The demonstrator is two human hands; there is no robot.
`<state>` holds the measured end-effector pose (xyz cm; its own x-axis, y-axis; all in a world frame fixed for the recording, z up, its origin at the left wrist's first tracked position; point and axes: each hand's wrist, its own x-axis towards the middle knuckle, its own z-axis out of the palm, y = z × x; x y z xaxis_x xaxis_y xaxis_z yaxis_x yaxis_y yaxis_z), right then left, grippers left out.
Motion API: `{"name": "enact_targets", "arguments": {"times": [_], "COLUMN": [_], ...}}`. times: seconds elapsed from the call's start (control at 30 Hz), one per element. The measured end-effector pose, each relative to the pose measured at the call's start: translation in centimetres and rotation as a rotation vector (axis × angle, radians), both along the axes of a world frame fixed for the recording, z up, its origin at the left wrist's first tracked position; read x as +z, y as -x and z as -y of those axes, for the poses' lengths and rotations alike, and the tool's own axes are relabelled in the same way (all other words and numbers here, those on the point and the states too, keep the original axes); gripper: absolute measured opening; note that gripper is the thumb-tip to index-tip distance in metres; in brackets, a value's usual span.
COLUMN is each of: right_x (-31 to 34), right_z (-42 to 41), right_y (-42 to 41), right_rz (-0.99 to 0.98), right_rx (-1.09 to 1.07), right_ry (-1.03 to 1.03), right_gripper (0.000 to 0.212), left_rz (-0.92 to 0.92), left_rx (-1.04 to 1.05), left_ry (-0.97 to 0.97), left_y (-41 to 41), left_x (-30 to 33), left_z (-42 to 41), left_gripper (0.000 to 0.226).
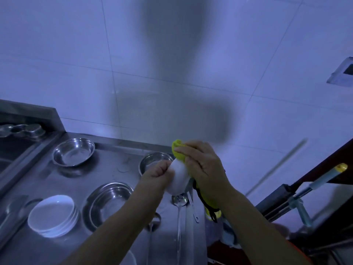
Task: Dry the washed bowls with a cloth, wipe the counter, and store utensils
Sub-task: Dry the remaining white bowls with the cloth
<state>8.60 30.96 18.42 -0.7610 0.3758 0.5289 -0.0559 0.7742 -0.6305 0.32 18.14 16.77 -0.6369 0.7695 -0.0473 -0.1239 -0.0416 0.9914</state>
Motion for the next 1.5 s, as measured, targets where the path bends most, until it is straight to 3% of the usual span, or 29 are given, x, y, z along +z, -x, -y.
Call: {"name": "enact_targets", "arguments": {"times": [0.07, 0.23, 0.33, 0.4, 0.47, 0.5, 0.63, 0.67, 0.73, 0.83, 1.07, 1.2, 1.37, 1.5], "right_x": [0.2, 0.7, 0.5, 0.2, -0.3, -0.6, -1.0, -1.0, -0.8, -0.8, -2.5, -3.6, -5.4, -6.3], "right_z": [-0.9, -4.7, -6.5, -7.0, -7.4, -7.6, -8.4, -8.4, -8.2, -8.0, -7.6, -6.1, -0.9, 3.6], "right_y": [0.1, -0.6, -1.4, -2.0, -2.8, -3.2, -4.7, -4.9, -5.0, -5.0, -4.5, -3.8, -2.7, -1.1], "right_rz": [0.036, 0.186, 0.282, 0.276, 0.199, 0.137, -0.084, -0.127, -0.214, -0.292, -0.241, -0.182, -0.067, 0.007], "right_rx": [0.069, 0.271, 0.344, 0.382, 0.415, 0.424, 0.442, 0.458, 0.505, 0.528, 0.578, 0.556, 0.364, 0.328], "right_ry": [-0.079, 0.108, 0.06, 0.007, -0.17, -0.287, -0.587, -0.63, -0.702, -0.788, -0.931, -0.976, -0.776, -0.551], "right_gripper": [0.03, 0.022, 0.035, 0.036, 0.035, 0.036, 0.031, 0.029, 0.023, 0.029, 0.023, 0.011, 0.023, 0.036], "left_rz": [-0.086, -0.264, -0.439, -0.625, -0.756, -0.736, -0.372, -0.261, 0.038, 0.313, 0.282, 0.295, 0.36, 0.338], "left_rx": [0.012, 0.023, 0.018, -0.032, -0.054, -0.031, 0.158, 0.147, 0.046, -0.081, -0.082, 0.053, 0.307, 0.439], "left_ry": [0.024, 0.128, 0.18, 0.243, 0.268, 0.239, 0.136, 0.17, 0.226, 0.136, 0.145, 0.139, -0.014, -0.005], "left_y": [-0.4, -0.8, -0.9, -1.2, -1.5, -1.5, -0.4, -0.3, 0.0, 0.2, -0.3, -1.4, -2.7, -2.6], "left_x": [0.1, 0.6, 1.0, 1.2, 1.2, 1.2, 1.4, 1.7, 1.6, 1.2, 0.1, -1.0, -3.0, -3.9], "left_z": [-0.4, -1.0, -1.3, -1.6, -1.4, -1.0, -0.4, -0.8, -1.5, -1.3, 0.8, 2.3, 3.0, 4.6], "left_gripper": [0.021, 0.022, 0.013, 0.025, 0.03, 0.025, 0.018, 0.014, 0.05, 0.039, 0.037, 0.034, 0.025, 0.019]}}
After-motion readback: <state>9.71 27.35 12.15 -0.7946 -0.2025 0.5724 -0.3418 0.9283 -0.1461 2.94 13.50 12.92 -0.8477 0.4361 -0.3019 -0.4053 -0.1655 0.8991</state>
